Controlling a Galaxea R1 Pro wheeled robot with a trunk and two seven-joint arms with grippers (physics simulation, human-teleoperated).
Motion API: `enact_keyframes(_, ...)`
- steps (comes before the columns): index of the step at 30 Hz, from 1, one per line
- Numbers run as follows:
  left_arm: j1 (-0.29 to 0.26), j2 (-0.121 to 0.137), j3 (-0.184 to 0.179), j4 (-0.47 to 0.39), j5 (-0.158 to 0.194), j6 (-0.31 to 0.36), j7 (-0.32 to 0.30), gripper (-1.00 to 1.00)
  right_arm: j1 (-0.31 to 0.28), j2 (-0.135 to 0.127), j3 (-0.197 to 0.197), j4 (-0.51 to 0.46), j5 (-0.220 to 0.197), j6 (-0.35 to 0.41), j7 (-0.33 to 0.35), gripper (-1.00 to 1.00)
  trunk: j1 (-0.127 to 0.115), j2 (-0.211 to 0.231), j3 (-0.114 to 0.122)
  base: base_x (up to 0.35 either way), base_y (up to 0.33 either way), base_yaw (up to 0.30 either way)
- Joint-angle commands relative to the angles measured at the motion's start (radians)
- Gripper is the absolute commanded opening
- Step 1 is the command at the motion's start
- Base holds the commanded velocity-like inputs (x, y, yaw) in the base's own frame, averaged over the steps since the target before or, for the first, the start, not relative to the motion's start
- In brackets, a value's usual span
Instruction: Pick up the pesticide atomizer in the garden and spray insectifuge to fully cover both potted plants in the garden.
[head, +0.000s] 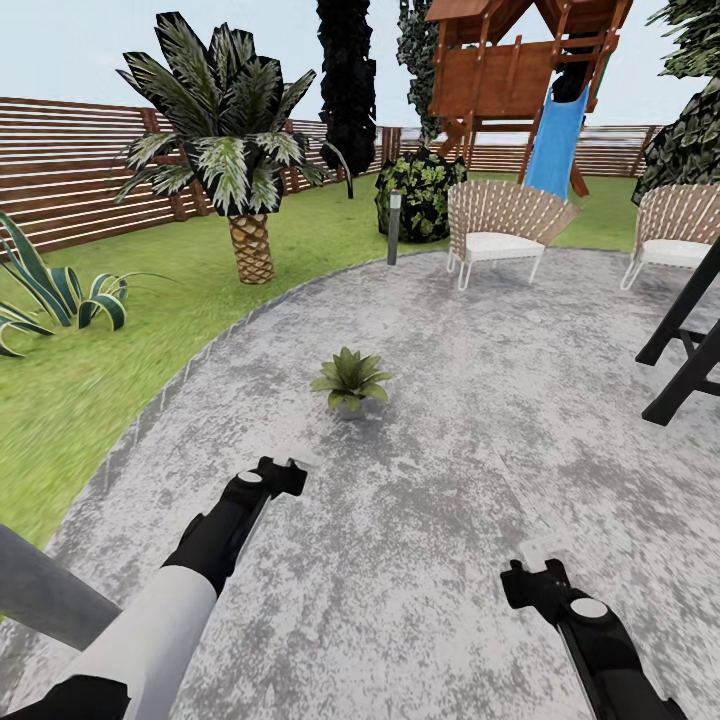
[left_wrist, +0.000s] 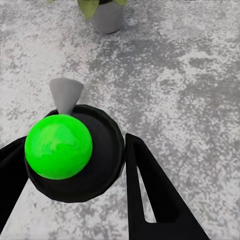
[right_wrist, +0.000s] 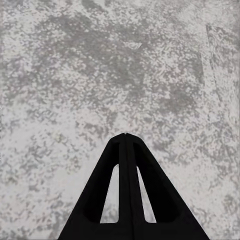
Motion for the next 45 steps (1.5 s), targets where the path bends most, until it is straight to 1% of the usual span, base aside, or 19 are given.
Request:
enact_keyframes(1,0.001,0.001,0.001,-0.003,-0.011,0.004,-0.007,-1.0,0.0,0.0,-0.001,0.0,0.01,0.001,0.009,1.0,0.0,0.0,-0.001,0.0,0.0,0.0)
enact_keyframes(8,0.008,0.002,0.001,-0.007,-0.011,0.006,-0.007,-1.0,0.001,0.001,-0.001,0.001,0.009,-0.004,0.009,1.0,0.0,0.0,-0.001,0.0,0.0,0.0)
enact_keyframes(10,0.043,0.002,0.001,-0.02,-0.011,0.007,-0.008,-1.0,0.001,0.001,-0.001,0.001,0.009,-0.003,0.009,1.0,0.0,0.0,-0.001,0.0,0.0,0.0)
enact_keyframes(13,0.067,0.002,0.001,-0.025,-0.01,0.007,-0.009,-1.0,0.001,0.001,0.0,0.001,0.009,0.003,0.009,1.0,0.0,0.0,-0.001,0.0,0.0,0.0)
enact_keyframes(18,0.078,0.002,0.002,-0.027,-0.009,0.007,-0.01,-1.0,0.001,0.001,-0.001,-0.002,0.009,0.007,0.009,1.0,0.0,0.0,-0.001,0.0,0.0,0.0)
enact_keyframes(20,0.078,0.002,0.019,-0.026,-0.007,0.007,-0.013,-1.0,0.001,0.001,-0.002,-0.003,0.009,0.008,0.009,1.0,0.0,0.0,-0.001,0.0,0.0,0.0)
enact_keyframes(24,0.079,0.002,0.099,-0.026,-0.006,0.007,-0.013,-1.0,0.001,0.001,-0.001,-0.003,0.009,0.009,0.009,1.0,0.0,0.0,-0.001,0.05,0.0,0.0)
enact_keyframes(26,0.079,0.002,0.111,-0.026,-0.006,0.007,-0.013,-1.0,0.001,0.001,-0.001,-0.003,0.009,0.014,0.009,1.0,0.0,0.0,-0.001,0.16,0.0,0.0)
enact_keyframes(34,0.079,0.0,0.113,-0.028,-0.014,0.009,-0.009,-1.0,0.001,0.002,0.002,-0.003,0.009,0.033,0.009,1.0,0.0,0.0,-0.001,0.227,0.0,0.0)
enact_keyframes(42,0.079,0.0,0.114,-0.029,-0.008,0.009,-0.01,-1.0,0.001,0.002,0.002,-0.003,0.007,0.034,0.009,1.0,0.0,0.0,-0.001,0.014,0.0,0.0)
enact_keyframes(45,0.079,0.0,0.117,-0.029,-0.006,0.009,-0.01,-1.0,0.001,0.002,0.002,-0.003,0.007,0.034,0.009,1.0,0.0,0.0,-0.001,0.186,0.0,0.0)
